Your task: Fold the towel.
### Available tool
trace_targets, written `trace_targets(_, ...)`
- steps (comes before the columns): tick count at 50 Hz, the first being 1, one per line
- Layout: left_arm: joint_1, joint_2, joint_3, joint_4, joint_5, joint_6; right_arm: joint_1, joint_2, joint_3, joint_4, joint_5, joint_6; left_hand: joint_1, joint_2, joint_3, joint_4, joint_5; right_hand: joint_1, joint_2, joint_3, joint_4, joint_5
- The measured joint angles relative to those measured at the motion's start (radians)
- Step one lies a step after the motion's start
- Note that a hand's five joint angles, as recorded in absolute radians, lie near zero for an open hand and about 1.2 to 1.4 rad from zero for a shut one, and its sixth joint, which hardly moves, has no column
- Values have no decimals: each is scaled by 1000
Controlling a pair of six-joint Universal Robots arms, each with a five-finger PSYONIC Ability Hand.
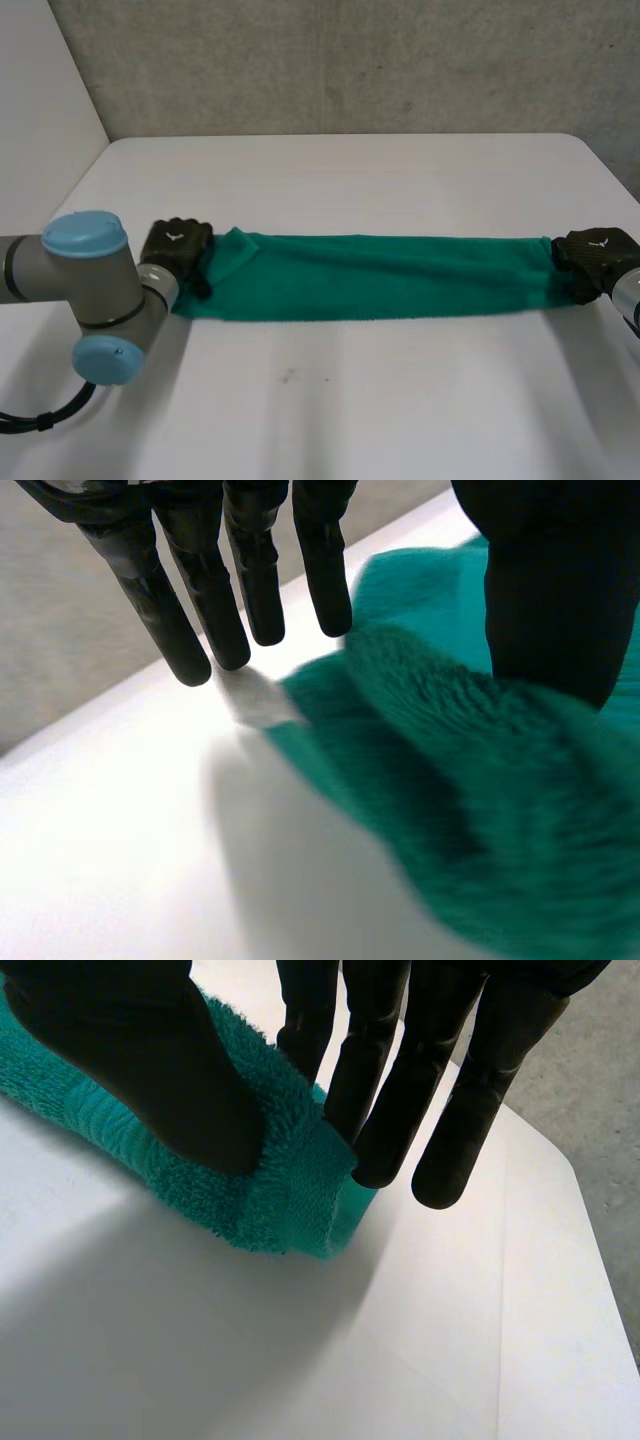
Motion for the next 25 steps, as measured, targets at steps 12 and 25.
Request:
trace_targets(12, 77, -58, 79, 18, -101, 54, 0, -6, 3, -5, -1, 0, 0, 0, 0, 0, 0, 0, 0, 0, 0, 0)
trace_targets(25, 97, -10, 29, 9, -95, 135, -4, -5, -1, -6, 4, 0, -31, -28, -35, -30, -4, 0, 0, 0, 0, 0)
